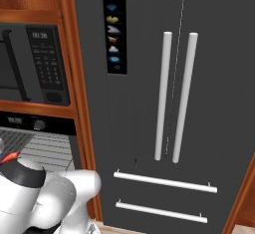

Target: Take the fish from the oven and place it on the plate on the counter.

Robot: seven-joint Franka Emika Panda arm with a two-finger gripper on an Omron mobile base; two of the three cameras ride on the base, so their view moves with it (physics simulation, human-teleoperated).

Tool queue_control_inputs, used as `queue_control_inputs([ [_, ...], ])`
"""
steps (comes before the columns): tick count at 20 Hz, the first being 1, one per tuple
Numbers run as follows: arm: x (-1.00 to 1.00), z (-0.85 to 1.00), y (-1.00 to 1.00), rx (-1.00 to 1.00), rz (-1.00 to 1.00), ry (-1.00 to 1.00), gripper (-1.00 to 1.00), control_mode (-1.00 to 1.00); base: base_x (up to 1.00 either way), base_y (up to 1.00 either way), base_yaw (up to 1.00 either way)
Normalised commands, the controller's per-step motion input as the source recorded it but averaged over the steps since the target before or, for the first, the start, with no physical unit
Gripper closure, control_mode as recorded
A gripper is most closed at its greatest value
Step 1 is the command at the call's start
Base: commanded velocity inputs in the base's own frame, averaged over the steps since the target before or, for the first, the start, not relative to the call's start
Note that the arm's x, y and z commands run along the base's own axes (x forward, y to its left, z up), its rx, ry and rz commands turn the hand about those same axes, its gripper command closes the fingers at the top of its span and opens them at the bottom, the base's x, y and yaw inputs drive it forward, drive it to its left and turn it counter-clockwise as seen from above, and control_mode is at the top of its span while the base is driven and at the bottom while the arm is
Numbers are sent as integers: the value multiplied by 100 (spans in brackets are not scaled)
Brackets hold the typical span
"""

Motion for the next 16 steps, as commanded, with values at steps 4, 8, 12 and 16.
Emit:
queue_control_inputs([
  [4, 30, -11, -2, -5, -13, 46, -100, -100, 0, 0, 0],
  [8, 30, -6, 11, -15, -18, 34, -100, -100, 0, 0, 0],
  [12, 2, -21, 0, -16, -20, 10, -100, -100, 0, 0, 0],
  [16, 12, -49, 12, -19, -15, 0, -100, -100, 0, 0, 0],
])
